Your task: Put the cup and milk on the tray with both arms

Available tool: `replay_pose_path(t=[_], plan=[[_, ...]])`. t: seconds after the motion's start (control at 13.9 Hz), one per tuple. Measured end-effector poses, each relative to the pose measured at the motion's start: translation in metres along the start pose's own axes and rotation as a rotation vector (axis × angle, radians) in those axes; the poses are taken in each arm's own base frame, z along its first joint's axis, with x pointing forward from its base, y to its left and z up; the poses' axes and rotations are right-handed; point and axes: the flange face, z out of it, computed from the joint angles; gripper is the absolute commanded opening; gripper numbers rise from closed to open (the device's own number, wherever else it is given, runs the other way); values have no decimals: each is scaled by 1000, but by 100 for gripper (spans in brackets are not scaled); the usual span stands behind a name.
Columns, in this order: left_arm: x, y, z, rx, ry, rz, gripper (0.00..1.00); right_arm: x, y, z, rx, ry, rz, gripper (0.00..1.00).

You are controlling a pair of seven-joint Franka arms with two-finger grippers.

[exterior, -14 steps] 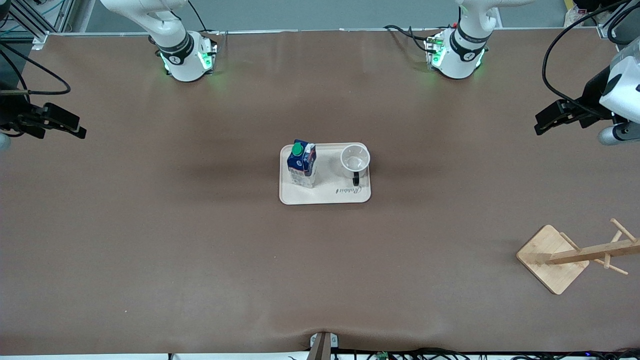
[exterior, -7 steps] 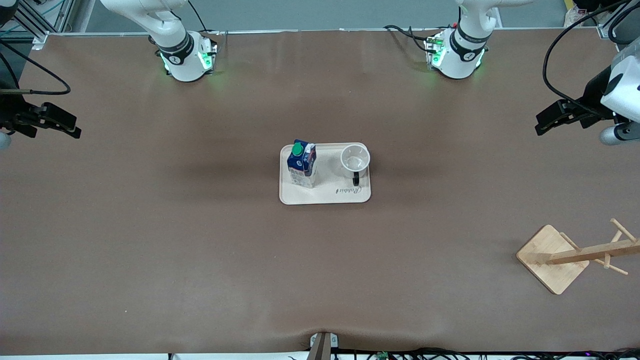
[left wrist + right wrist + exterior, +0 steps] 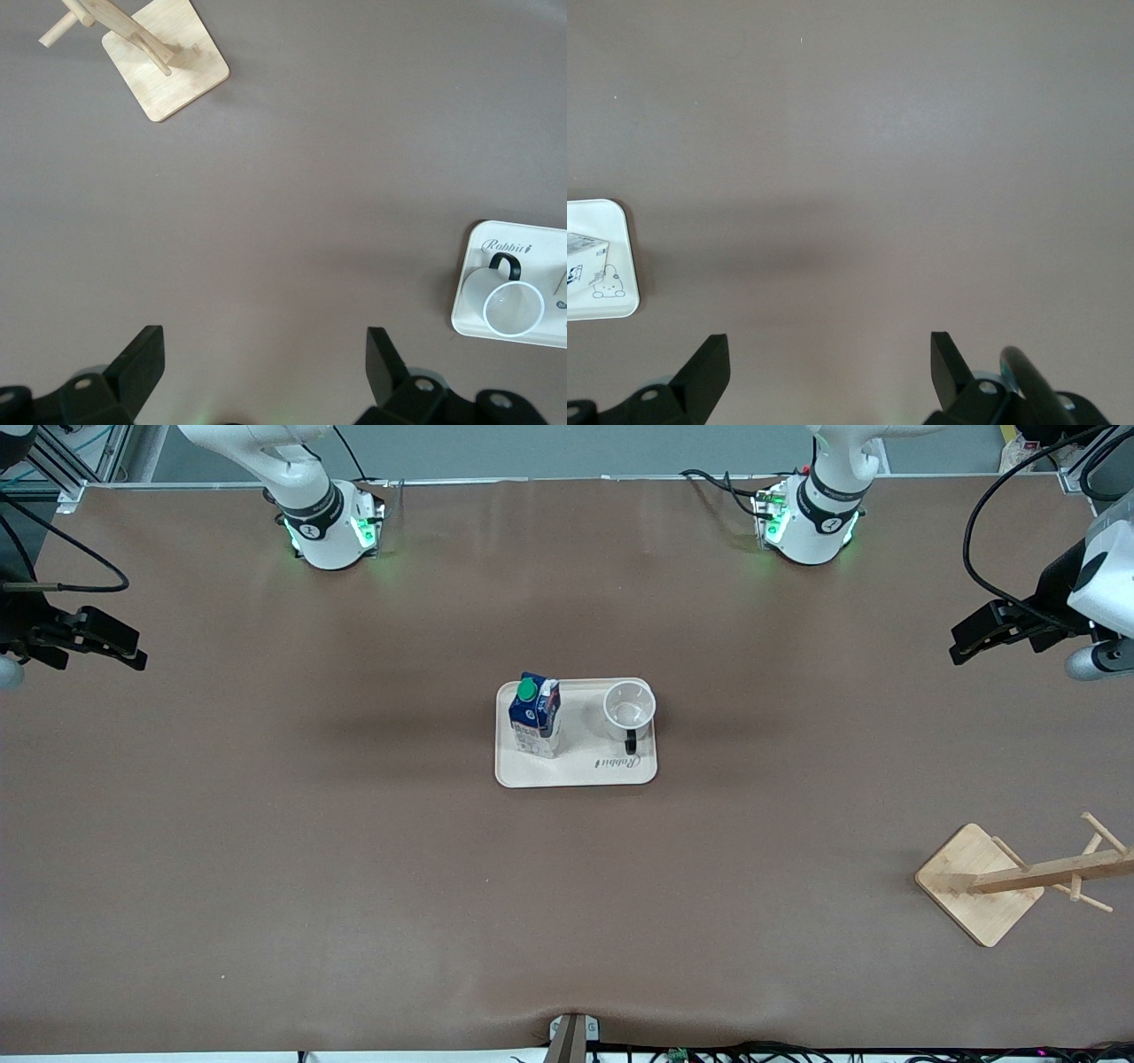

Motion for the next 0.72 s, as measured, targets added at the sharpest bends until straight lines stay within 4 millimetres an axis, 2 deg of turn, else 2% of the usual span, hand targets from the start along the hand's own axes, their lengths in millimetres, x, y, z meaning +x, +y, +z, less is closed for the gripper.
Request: replay_pose_path(t=[0.72], plan=[[0, 0, 1, 0, -1, 0, 100, 0, 7, 0, 1, 2, 12, 100]])
